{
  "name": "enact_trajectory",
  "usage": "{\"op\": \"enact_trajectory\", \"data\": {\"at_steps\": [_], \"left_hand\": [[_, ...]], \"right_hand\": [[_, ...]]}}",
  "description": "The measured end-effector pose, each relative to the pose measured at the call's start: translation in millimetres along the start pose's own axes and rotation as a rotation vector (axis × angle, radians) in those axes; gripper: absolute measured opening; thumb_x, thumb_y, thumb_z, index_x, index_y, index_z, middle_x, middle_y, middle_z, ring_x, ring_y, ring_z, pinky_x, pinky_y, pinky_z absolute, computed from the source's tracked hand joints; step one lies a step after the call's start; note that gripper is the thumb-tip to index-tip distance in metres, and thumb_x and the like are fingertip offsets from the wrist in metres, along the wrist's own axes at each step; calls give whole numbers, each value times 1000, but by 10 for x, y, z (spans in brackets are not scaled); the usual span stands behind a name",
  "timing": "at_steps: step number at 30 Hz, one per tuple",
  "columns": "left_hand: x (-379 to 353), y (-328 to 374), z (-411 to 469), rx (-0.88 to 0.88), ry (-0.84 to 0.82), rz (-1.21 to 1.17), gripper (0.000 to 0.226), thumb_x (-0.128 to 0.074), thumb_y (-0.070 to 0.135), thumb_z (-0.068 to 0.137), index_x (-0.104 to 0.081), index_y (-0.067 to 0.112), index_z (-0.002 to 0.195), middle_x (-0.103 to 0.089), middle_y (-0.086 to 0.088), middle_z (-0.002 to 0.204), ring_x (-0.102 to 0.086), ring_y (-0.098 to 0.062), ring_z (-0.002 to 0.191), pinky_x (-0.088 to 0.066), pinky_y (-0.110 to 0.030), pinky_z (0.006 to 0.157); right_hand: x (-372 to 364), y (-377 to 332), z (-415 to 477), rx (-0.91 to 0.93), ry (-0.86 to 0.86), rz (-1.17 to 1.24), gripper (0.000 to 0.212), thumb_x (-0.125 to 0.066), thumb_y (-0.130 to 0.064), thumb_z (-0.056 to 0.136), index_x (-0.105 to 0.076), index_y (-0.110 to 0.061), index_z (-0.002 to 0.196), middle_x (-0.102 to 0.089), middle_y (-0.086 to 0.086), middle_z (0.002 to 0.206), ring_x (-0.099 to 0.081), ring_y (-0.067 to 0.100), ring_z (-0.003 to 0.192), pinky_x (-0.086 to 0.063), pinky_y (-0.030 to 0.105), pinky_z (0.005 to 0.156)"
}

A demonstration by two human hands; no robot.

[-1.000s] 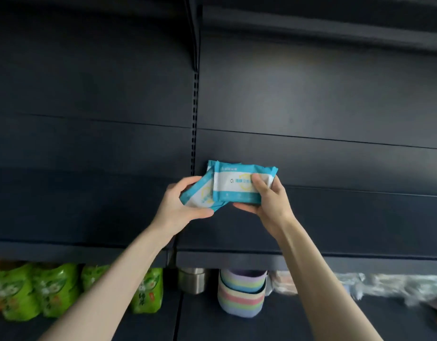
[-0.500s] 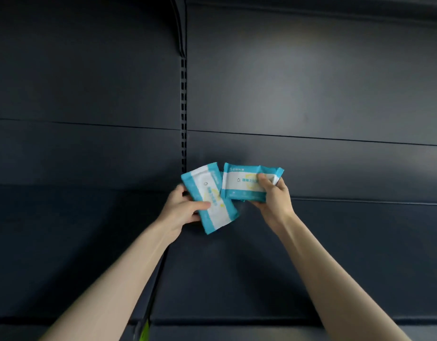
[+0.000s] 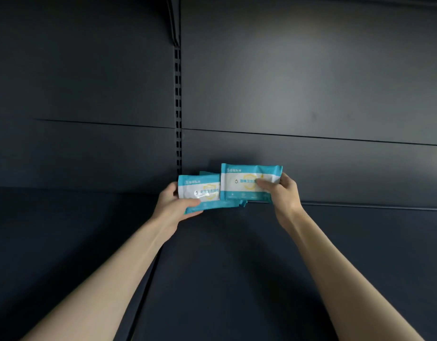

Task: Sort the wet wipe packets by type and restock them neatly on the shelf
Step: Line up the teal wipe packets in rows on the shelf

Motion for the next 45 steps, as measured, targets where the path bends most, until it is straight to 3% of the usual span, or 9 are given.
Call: {"op": "enact_trajectory", "data": {"at_steps": [4,7,19,25,28,31,33,38,45], "left_hand": [[-33,-95,96,-83,-21,298,34,-64,-8,82,-58,18,104,-67,-5,108,-63,-18,99,-51,-30,84],[-71,-70,172,-179,11,498,31,-69,1,80,-62,15,107,-67,1,101,-63,-13,91,-47,-22,75],[-256,-59,397,-337,125,585,29,-73,-3,76,-54,7,96,-60,-1,88,-57,-11,73,-45,-7,54],[-177,-48,385,-255,-61,606,79,-83,5,67,-42,17,133,-40,4,125,-43,-5,109,-36,-19,87],[-204,-79,396,-280,-103,584,97,-86,12,66,-30,18,144,-40,5,133,-40,-4,114,-33,-21,94],[-211,-102,443,-355,-52,626,101,-85,17,68,-24,21,148,-45,-3,136,-47,-12,116,-39,-25,94],[-224,-104,463,-395,-46,682,101,-84,18,69,-22,28,149,-42,-4,134,-46,-17,119,-38,-27,96],[-228,-96,542,-392,-112,746,96,-82,18,72,-26,29,149,-37,0,119,-43,-20,118,-34,-28,102],[-213,-17,555,-479,-77,812,69,-85,16,66,-46,19,123,-38,-4,121,-39,-15,113,-31,-23,94]], "right_hand": [[84,68,40,-3,37,-47,21,-64,5,85,-57,-3,103,-69,9,94,-68,21,82,-57,33,79],[91,103,53,-6,34,-66,21,-65,4,84,-57,-4,102,-69,7,92,-68,18,79,-58,31,77],[135,226,108,6,31,-163,20,-67,4,83,-56,-10,90,-69,9,94,-69,23,84,-57,38,80],[6,319,151,2,22,-276,22,-75,2,75,-60,-10,85,-71,14,95,-70,30,87,-57,47,81],[-141,320,212,43,24,-527,22,-80,-10,71,-59,-12,78,-69,10,92,-67,29,90,-56,41,79],[-259,328,216,124,20,-849,43,-80,-26,72,-60,-8,105,-50,7,112,-49,25,112,-46,35,90],[-282,315,194,145,34,-874,59,-80,-28,72,-48,-10,118,-34,2,115,-40,23,117,-44,37,93],[-268,291,244,107,-148,-947,80,-79,-14,72,-35,-13,139,-33,8,129,-46,28,117,-42,36,101],[-293,285,247,248,-158,-1009,68,-78,-10,73,-41,-10,130,-31,6,126,-50,27,108,-46,36,93]]}}
Point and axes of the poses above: each hand's wrist, its own z-axis towards the middle knuckle, its own x-axis out of the back of the hand, y = z × x, the point moved 4 cm from there along z, towards the middle knuckle
